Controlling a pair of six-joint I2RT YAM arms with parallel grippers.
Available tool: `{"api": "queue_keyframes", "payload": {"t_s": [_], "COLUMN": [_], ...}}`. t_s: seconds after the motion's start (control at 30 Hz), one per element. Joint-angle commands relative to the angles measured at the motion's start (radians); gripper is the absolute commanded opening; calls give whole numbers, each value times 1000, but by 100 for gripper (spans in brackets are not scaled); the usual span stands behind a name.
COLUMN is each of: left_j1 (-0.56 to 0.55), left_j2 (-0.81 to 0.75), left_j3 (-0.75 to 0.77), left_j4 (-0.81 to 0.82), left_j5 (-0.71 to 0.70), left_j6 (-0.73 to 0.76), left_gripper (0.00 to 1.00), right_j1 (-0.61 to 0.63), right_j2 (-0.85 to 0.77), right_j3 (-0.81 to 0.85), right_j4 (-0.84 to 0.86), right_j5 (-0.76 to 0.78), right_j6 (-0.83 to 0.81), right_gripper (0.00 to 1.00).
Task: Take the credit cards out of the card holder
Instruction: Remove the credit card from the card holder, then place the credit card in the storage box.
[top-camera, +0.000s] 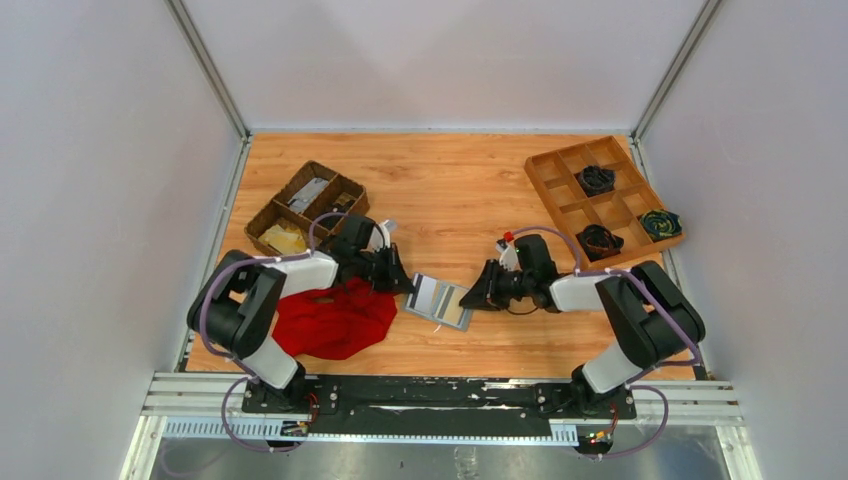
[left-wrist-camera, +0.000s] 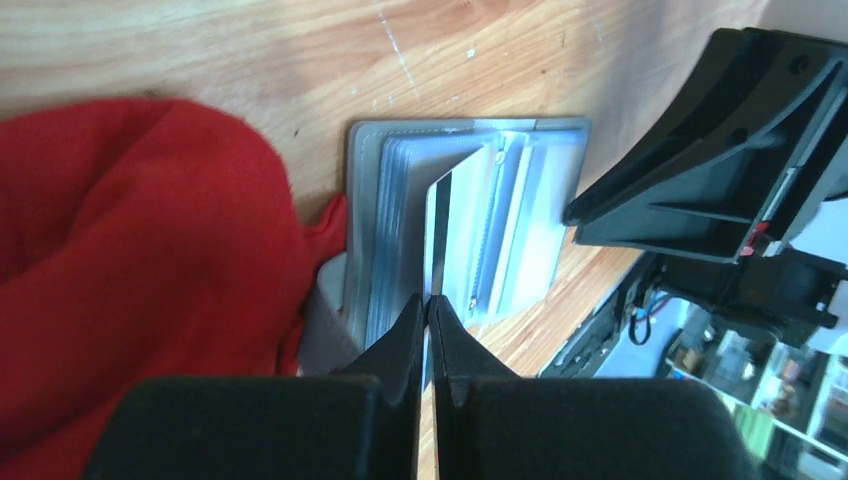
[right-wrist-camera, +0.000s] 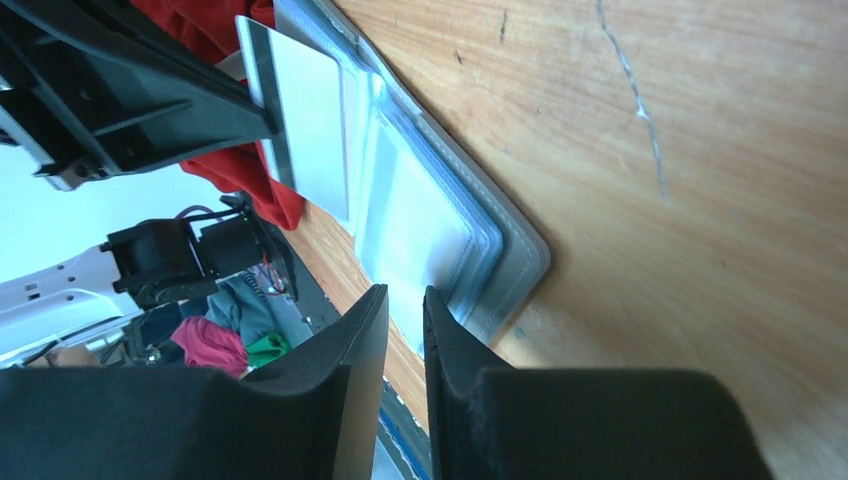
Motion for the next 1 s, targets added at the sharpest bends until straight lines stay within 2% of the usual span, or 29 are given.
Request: {"api": "queue_keyframes", "payload": {"t_s": [0.0,0.23,0.57,0.8,0.97], "left_j1": [7,7,8,9,15], "left_j2": [-107,-216,-315,-329,-267], "left_j3": [74,232,475,594,685], "left_j4": [-299,-579,-807,-859,-863], "left_j5": [-155,-289,-526,-800,-938], "left_j6": [104,220,326,471,606], "left_gripper": [0,0,0,0,0], "right_j1": [-6,-7,-6,-40,-93], "right_j2": [-81,-121,-187,-221,-205], "right_j3": [29,126,220,299,353], "right_j4": [-210,-294,-498,-666,-744], "right_j5": [69,55,153,250,320], "right_j6": [-63,-73,-194,-308,-360], "right_gripper": [25,36,39,40,40]}}
